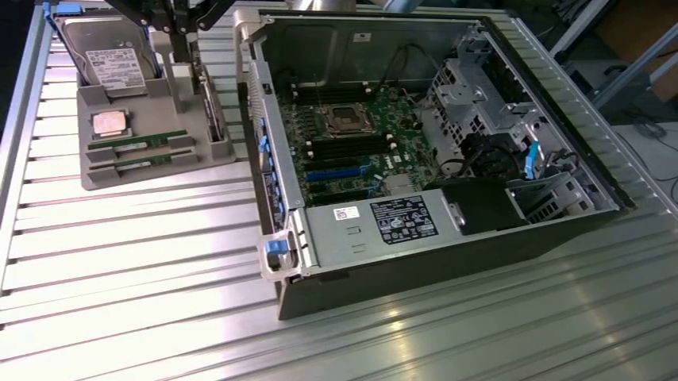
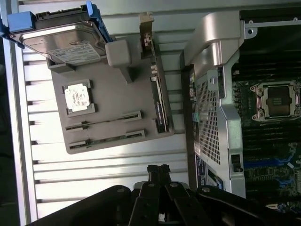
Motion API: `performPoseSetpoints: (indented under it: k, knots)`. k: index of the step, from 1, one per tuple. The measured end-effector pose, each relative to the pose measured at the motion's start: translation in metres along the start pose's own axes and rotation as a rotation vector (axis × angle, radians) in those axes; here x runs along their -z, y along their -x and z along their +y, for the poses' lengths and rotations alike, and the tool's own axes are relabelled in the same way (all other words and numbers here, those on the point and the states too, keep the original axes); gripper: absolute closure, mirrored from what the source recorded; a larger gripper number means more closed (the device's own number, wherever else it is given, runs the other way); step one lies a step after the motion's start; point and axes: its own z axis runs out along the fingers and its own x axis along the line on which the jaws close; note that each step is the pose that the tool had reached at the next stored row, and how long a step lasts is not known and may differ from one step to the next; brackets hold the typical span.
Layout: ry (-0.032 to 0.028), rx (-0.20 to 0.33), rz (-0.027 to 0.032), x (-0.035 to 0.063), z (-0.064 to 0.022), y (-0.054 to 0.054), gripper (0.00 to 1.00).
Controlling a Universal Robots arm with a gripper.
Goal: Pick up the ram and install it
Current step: 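Reach for the ram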
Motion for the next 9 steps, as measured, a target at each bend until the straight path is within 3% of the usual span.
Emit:
performPoseSetpoints:
  k: [9]
  knots:
    - [0.0000, 0.000, 0.0000, 0.0004, -0.0011, -0.014, 0.89]
